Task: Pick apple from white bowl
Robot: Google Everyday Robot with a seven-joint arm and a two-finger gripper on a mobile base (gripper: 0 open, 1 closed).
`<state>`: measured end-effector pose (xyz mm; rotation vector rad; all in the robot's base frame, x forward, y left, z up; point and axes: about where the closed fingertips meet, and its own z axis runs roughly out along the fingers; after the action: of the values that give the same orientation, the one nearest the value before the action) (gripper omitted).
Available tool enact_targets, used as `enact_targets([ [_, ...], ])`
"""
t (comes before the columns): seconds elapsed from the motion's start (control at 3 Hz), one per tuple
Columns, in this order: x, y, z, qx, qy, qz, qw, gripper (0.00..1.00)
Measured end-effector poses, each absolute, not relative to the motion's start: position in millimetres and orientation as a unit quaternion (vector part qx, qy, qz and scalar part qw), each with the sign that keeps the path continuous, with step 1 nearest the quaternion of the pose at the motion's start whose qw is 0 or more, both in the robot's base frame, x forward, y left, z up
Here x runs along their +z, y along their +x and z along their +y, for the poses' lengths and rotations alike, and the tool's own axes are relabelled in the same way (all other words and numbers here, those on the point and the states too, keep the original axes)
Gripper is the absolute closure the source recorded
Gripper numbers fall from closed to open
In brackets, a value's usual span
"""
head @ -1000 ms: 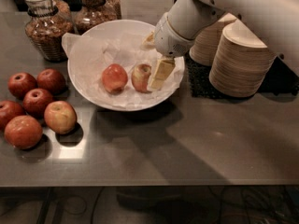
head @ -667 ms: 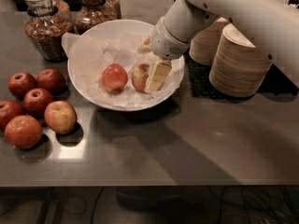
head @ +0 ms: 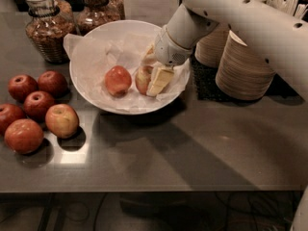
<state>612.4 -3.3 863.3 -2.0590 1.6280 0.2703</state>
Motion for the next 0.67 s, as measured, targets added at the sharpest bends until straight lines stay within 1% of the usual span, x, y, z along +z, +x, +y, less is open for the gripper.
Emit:
enact_targets([
  [0.33,863.3,612.4,-3.3,0.099,-0.756,0.598,0.249,0.59],
  [0.67,863.4,612.2,-3.4,0.099,-0.756,0.598,0.249,0.82],
])
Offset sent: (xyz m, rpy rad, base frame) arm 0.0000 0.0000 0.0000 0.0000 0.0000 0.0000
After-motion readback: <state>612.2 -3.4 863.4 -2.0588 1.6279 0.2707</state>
